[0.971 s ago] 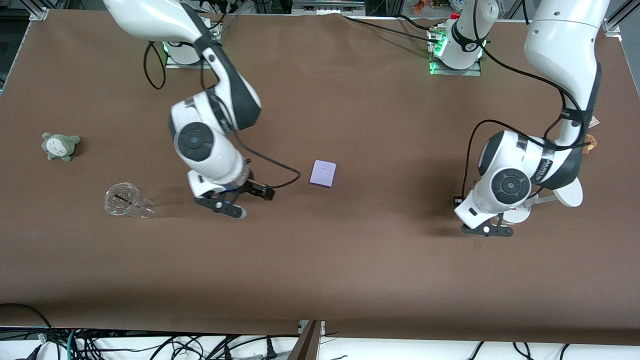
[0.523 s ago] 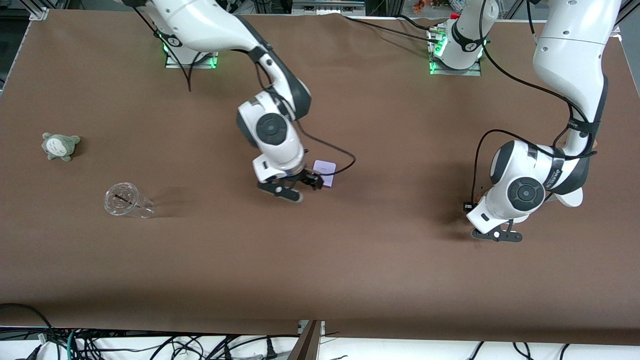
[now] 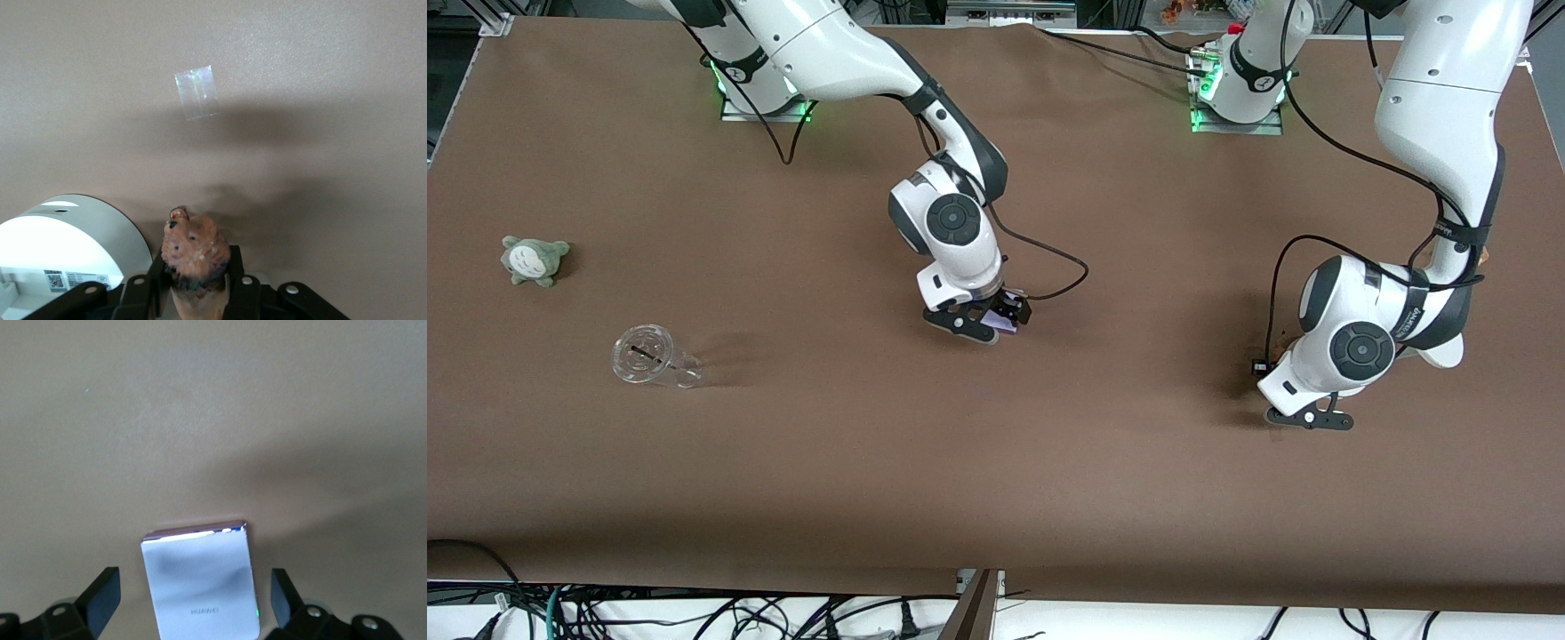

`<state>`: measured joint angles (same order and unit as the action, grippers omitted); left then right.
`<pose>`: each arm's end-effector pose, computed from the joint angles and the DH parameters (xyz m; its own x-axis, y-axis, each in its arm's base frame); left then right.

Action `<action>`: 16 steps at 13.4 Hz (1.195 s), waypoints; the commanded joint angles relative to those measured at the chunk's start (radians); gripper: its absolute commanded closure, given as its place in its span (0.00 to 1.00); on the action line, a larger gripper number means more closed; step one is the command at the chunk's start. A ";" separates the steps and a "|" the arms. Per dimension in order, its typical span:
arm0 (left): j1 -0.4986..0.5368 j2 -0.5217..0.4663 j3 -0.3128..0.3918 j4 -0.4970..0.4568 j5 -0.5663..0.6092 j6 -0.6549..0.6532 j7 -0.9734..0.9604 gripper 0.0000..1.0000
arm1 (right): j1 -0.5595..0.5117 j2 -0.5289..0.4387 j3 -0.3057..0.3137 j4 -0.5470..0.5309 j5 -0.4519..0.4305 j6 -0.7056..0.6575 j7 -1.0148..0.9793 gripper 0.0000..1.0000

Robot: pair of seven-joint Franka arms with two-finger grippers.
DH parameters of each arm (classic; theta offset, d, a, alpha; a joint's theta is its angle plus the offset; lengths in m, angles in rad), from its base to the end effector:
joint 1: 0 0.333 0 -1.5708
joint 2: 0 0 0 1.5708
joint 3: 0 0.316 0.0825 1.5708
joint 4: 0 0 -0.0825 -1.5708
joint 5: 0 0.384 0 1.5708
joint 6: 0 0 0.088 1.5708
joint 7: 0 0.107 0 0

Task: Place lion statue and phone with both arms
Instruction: 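Carry the lion toward the white lamp while the right gripper grasps the phone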

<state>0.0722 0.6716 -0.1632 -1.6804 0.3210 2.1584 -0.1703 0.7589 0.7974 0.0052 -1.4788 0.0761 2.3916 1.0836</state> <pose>0.6590 -0.0376 0.2004 0.9831 -0.0833 -0.1630 -0.1094 -0.9813 -0.1583 0.5266 0.5046 0.2124 0.9309 -0.3652 -0.0014 -0.3624 -0.9231 -0.1290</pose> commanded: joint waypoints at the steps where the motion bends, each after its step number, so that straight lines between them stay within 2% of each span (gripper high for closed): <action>1: 0.014 -0.009 -0.016 -0.007 0.026 -0.002 0.005 0.00 | 0.037 0.028 -0.014 0.023 -0.001 0.001 0.024 0.00; 4: 0.009 -0.035 -0.021 0.001 0.026 -0.012 0.006 0.00 | 0.045 0.046 -0.017 0.023 -0.012 0.001 0.022 0.00; 6: 0.000 -0.078 -0.027 0.013 0.027 -0.076 0.006 0.00 | 0.051 0.049 -0.017 0.023 -0.024 0.001 0.022 0.00; 9: 0.000 -0.154 -0.050 0.066 0.033 -0.184 0.020 0.00 | 0.056 0.054 -0.017 0.023 -0.024 0.017 0.022 0.00; 11: 0.000 -0.208 -0.059 0.103 0.030 -0.193 0.064 0.00 | 0.060 0.062 -0.017 0.025 -0.026 0.023 0.021 0.00; 13: 0.003 -0.279 -0.067 0.140 -0.003 -0.201 0.074 0.00 | 0.063 0.071 -0.017 0.025 -0.027 0.049 0.018 0.00; 16: 0.009 -0.339 -0.067 0.247 -0.150 -0.309 0.063 0.00 | 0.065 0.079 -0.017 0.025 -0.050 0.054 0.012 0.00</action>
<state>0.0700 0.3624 -0.2251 -1.5000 0.2447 1.9262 -0.1260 0.8099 0.8570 -0.0011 -1.4781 0.0540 2.4329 1.0881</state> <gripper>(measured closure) 0.000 0.000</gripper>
